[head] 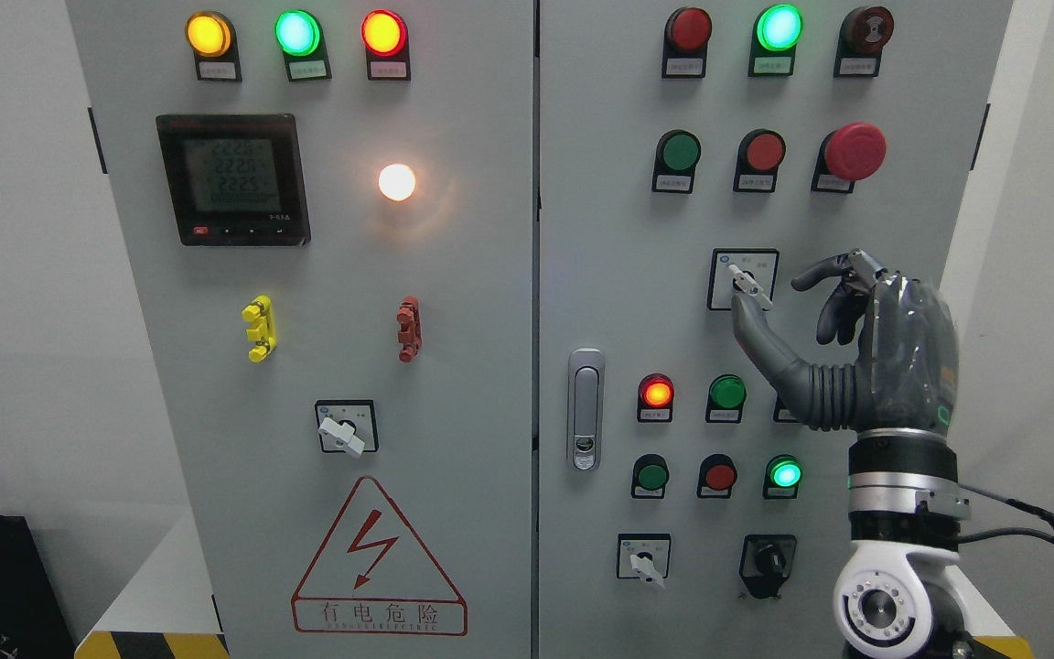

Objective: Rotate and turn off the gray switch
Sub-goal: 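Pinch the gray switch knob between right thumb and index finger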

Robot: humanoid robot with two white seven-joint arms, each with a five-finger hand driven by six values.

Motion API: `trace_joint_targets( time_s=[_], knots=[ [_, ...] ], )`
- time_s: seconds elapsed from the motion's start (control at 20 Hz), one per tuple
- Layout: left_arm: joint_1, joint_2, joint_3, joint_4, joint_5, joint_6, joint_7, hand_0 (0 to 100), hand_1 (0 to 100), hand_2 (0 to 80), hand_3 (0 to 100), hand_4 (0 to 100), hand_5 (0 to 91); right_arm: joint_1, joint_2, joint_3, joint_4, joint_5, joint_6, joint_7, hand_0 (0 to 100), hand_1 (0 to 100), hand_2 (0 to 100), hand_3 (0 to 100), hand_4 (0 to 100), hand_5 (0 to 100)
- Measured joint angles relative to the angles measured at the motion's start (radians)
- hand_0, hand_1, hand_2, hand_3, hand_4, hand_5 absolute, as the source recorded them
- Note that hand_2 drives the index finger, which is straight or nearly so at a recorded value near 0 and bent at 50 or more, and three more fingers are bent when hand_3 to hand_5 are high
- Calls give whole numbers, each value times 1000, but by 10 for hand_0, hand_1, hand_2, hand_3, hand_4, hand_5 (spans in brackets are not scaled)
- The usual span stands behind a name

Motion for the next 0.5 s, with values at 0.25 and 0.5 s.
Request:
trace_joint_targets(
  time_s=[0.25,0.5],
  knots=[
    [0,0,0,0,0,5,0,120,389,0,0,0,0,-10,7,2,16,1,7,0,51,415,559,952,1000,1000],
    [0,0,0,0,0,6,0,120,389,0,0,0,0,-19,12,4,27,2,22,0,70,410,573,953,1000,1000]
  ],
)
